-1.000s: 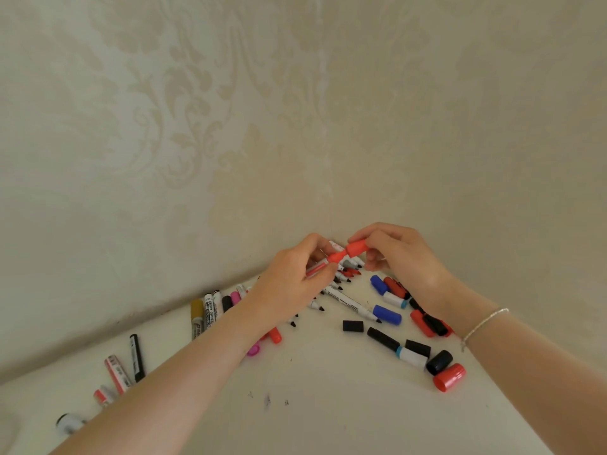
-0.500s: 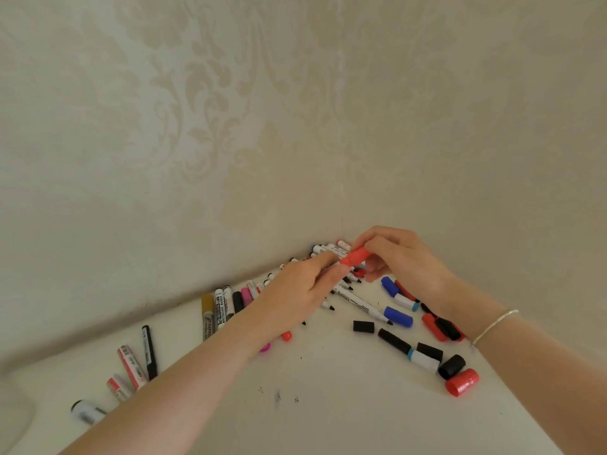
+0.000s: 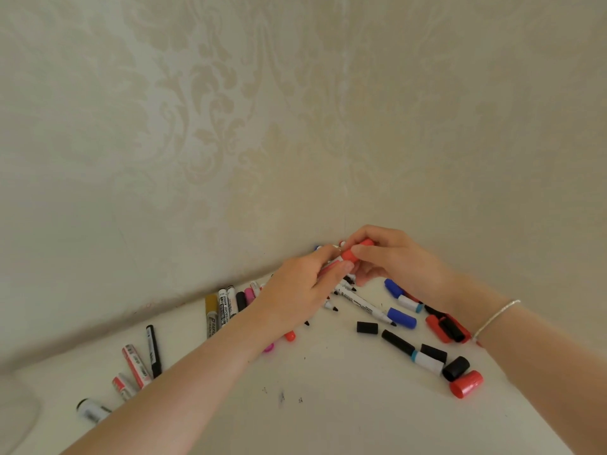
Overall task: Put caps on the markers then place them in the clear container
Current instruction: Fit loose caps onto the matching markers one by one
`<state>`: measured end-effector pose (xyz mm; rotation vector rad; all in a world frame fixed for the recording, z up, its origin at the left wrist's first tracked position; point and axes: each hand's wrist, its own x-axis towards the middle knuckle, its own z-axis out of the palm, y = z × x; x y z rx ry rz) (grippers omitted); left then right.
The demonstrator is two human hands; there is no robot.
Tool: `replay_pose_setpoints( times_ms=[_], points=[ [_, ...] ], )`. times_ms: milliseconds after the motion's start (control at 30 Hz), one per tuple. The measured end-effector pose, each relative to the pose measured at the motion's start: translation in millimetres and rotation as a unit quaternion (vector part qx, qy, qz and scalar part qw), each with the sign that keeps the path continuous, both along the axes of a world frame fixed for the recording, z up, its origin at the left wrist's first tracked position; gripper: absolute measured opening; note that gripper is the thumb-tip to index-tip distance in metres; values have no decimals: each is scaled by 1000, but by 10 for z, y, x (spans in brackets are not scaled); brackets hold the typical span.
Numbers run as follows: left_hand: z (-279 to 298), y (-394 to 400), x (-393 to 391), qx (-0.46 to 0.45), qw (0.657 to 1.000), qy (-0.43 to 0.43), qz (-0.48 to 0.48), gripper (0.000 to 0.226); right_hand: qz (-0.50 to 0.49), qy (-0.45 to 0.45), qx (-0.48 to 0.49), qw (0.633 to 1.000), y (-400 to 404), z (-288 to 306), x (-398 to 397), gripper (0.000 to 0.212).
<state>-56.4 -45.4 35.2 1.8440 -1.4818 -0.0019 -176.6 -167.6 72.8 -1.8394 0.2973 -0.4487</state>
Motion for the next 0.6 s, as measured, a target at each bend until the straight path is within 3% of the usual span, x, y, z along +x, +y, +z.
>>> replay_pose_setpoints(
  times_ms=[367, 500, 600],
  points=[
    [165, -97, 95, -53, 995, -84, -4, 29, -68, -27, -62, 995, 55, 101, 143, 12],
    [90, -56, 237, 34, 982, -185, -5, 36, -55, 33, -57, 996, 71, -30, 184, 13],
    [-21, -2, 522, 82, 978, -193, 1, 31, -95, 67, -84, 990, 16, -146, 193, 19]
  ],
)
